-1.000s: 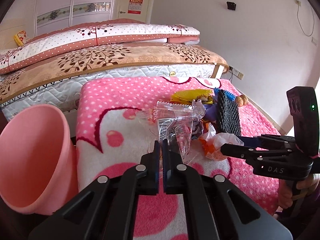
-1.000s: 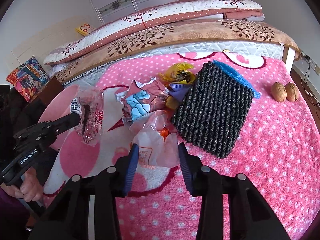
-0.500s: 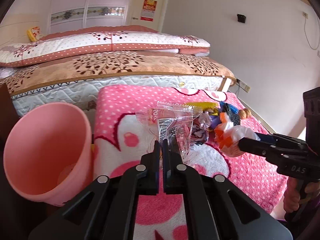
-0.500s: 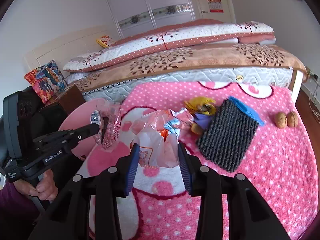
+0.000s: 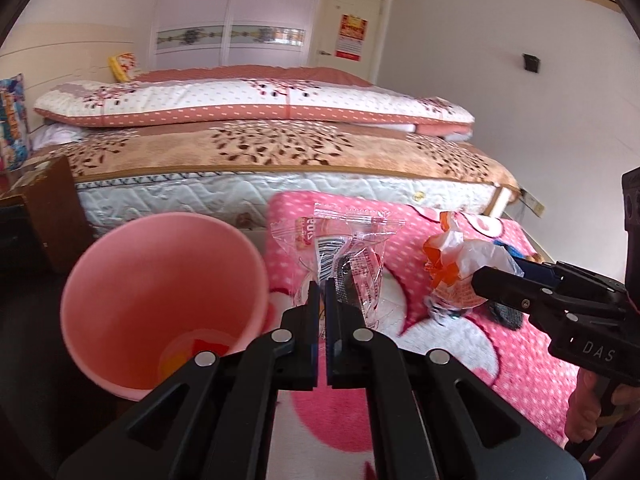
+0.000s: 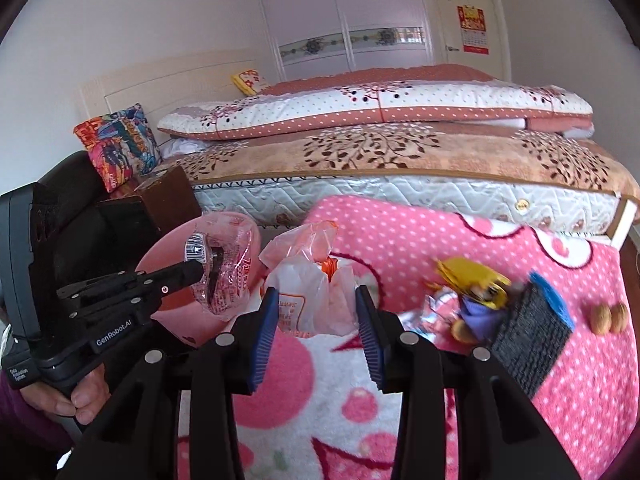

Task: Collect trash
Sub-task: 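Carry wrapper and bag over pink bucket and open both tools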

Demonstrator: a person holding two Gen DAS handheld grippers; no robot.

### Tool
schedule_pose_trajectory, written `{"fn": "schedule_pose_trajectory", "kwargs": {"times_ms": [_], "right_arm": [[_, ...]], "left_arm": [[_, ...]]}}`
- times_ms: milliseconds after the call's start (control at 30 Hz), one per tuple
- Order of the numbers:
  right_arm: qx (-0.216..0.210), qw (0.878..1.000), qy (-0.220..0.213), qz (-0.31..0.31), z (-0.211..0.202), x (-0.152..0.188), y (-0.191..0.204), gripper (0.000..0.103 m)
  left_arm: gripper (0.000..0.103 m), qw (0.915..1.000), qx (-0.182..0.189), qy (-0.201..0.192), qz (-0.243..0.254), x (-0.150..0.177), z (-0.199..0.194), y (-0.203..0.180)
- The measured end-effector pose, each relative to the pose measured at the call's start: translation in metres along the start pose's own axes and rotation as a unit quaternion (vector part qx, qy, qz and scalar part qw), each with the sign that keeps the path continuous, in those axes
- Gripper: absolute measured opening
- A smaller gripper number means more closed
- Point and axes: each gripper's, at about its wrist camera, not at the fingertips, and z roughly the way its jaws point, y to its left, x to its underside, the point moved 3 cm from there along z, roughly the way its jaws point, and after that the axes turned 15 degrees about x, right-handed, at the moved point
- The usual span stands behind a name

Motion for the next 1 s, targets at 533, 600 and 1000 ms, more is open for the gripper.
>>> {"fn": "schedule_pose_trajectory", "kwargs": {"times_ms": [533, 600, 1000], "right_arm": [[-0.044, 0.997, 0.0, -0.056, 0.04, -0.032, 0.072, 0.039], [-0.05, 0.997, 0.003, -0.061, 0.046, -0.034, 0.08, 0.039], [-0.079, 0.993, 0.025, -0.089, 0.08, -0.035, 0.131, 0.04]], "left_arm": [[0.002, 0.9941, -0.094, -0.029, -0.047, -0.006, -0.016, 0.056], [0.002, 0.9931, -0.1, -0.031, -0.052, -0.004, -0.018, 0.065], [0.002, 0.9858, -0.129, -0.03, -0.103, 0.017, -0.034, 0.112]]}}
